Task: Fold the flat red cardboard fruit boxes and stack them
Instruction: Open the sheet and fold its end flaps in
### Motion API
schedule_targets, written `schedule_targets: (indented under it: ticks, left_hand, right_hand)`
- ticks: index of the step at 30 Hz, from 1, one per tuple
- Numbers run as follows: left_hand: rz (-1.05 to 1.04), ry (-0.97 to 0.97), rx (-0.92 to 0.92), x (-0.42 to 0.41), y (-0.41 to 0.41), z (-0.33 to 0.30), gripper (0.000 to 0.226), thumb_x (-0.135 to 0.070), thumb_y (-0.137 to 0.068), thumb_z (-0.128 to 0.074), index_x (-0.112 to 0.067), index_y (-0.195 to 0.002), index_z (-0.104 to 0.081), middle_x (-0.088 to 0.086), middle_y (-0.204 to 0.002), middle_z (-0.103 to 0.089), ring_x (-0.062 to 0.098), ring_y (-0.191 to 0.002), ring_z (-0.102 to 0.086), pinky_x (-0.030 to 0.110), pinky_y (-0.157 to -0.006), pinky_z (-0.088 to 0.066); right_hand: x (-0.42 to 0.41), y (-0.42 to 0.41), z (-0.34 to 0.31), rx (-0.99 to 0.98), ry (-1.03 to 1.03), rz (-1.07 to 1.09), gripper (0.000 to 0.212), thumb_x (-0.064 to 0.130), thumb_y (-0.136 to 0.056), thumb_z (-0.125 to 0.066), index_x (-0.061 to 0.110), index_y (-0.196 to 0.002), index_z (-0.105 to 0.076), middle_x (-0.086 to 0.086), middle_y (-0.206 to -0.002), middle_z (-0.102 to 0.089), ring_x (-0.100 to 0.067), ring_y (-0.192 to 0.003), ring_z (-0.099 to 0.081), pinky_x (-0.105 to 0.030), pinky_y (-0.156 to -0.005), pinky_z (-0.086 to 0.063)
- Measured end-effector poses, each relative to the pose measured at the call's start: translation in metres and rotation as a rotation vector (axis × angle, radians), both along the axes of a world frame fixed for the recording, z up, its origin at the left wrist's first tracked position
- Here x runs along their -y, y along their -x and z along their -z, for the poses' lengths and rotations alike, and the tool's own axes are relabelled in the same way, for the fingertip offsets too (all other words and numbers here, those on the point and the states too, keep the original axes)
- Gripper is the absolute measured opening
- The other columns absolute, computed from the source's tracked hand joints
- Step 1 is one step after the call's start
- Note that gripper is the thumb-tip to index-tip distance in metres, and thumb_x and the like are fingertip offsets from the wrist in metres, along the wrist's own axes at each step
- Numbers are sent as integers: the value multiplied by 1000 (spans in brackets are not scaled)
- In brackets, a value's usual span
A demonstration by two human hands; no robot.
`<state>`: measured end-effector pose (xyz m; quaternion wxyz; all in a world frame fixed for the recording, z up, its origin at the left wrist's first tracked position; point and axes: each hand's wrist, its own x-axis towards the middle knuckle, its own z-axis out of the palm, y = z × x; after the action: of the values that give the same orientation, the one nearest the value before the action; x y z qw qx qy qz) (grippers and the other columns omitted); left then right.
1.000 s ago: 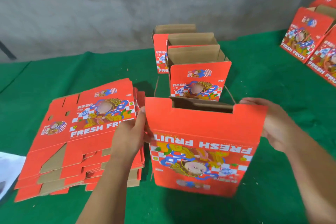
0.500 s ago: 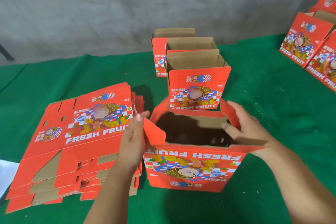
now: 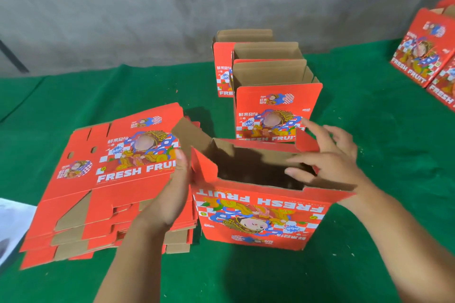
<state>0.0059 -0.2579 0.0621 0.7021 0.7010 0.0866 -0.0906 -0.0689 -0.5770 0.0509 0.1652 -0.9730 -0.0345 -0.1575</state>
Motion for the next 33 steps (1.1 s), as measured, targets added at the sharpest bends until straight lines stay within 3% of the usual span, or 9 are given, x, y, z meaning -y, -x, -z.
schedule_targets:
  ticks: [4, 9, 12, 15, 18, 20, 23, 28, 33]
  left_hand:
    - [221, -327, 196, -5, 28, 11, 54, -90, -88, -30, -66, -131, -53, -31, -138, -55, 5, -141, -43, 42, -121, -29]
    - [68, -586, 510, 12, 27, 16, 46, -59, -106, -27, -34, -115, -65, -10, -101, -71, 19, -99, -66, 53, -88, -51]
    - [-55, -923, 454, 15, 30, 23, 64, -58, -107, -14, -28, -141, -59, 6, -116, -67, 37, -108, -56, 49, -91, -44]
    - [-45, -990, 429, 23, 33, 27, 71, -60, -103, -14, -26, -151, -52, 9, -125, -63, 39, -111, -50, 47, -90, -37]
    - [-102, -997, 484, 26, 33, 32, 66, -60, -107, -22, -22, -149, -55, 9, -124, -64, 38, -106, -50, 45, -86, -36]
    - [-149, -976, 500, 23, 34, 35, 69, -60, -103, -22, -21, -149, -55, 8, -123, -66, 38, -106, -50, 45, -87, -35]
    - [-166, -990, 509, 23, 34, 35, 66, -54, -103, -24, -18, -150, -54, 7, -119, -68, 38, -104, -50, 45, -86, -35]
    - [-157, -1024, 529, 33, 33, 36, 60, -50, -105, -30, -18, -150, -54, 8, -116, -68, 37, -101, -50, 45, -82, -36]
    - [-132, -968, 560, 27, 30, 35, 69, -61, -98, -37, -17, -148, -56, 6, -116, -69, 38, -101, -50, 45, -82, -35]
  right_hand:
    - [-1, -2, -4, -72, -22, 143, 44, 68, -86, -51, 59, -129, -60, 17, -170, -8, -26, -142, -16, -59, -115, -20]
    - [8, -2, -7, -270, -235, 134, 76, 44, -99, -60, 71, -149, -10, 18, -169, 5, -24, -153, -16, -39, -120, -17]
    - [14, 2, -9, -147, -531, 195, 76, 27, -98, -67, 59, -153, -23, 0, -168, -7, -1, -141, -22, -19, -109, -16]
    - [14, 6, -11, -30, -755, 553, 65, 50, -90, -63, 34, -150, -48, -9, -159, -20, -24, -143, -25, -22, -108, -19]
    - [0, 18, -11, 381, -506, 650, 45, 34, -93, -54, 18, -133, -65, -23, -144, -36, -39, -134, -32, -42, -115, -26]
    - [-9, 28, -9, 669, -360, 528, 29, 13, -95, -55, 8, -120, -69, -25, -129, -46, -38, -125, -41, -41, -111, -28]
    - [-12, 34, -18, 780, -341, 323, 20, 2, -90, -57, 5, -105, -70, -6, -114, -54, -32, -112, -52, -36, -104, -35]
    - [-44, 30, -34, 362, -292, -70, 20, 18, -94, -57, 16, -103, -74, 6, -98, -68, -19, -95, -61, -34, -88, -46]
    - [-66, 24, -24, 69, -110, -18, 25, 22, -94, -66, 23, -118, -75, 8, -110, -66, -19, -110, -55, -38, -94, -48]
